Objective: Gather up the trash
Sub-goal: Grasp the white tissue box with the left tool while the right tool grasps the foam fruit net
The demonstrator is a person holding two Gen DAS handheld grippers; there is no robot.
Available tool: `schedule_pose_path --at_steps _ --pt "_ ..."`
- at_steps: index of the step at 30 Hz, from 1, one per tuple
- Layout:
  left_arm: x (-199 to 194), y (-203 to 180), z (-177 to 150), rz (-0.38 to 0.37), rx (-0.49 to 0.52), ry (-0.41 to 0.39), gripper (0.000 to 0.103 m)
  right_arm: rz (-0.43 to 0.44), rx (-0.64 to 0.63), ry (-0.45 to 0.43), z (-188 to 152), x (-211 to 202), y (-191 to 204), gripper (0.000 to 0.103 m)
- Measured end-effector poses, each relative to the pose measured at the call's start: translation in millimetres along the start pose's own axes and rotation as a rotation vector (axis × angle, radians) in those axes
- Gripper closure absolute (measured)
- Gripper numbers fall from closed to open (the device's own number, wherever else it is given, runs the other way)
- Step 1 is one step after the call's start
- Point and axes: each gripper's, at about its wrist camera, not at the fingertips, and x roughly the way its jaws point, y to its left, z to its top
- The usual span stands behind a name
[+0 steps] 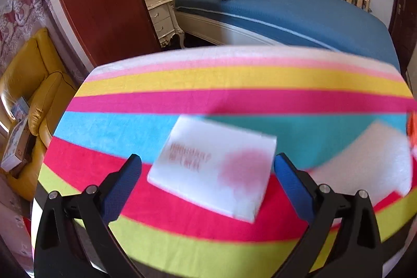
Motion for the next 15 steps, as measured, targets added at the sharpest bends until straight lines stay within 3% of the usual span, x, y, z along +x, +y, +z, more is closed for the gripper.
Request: schedule_pose_path --at_steps 7,11,15 --pt "-9 52 -67 -0.025 0.027 -0.049 0.005 -0.014 0.001 0.001 -1 -1 3 0.081" --pt "-17 68 -66 -0.091 -0.047 -0.076 0.005 -0.019 0.005 0.016 1 3 4 0.081" --pt "-24 53 -49 -0.172 -0.106 -0.089 0.005 -0.021 0.009 0.017 3 3 4 0.081"
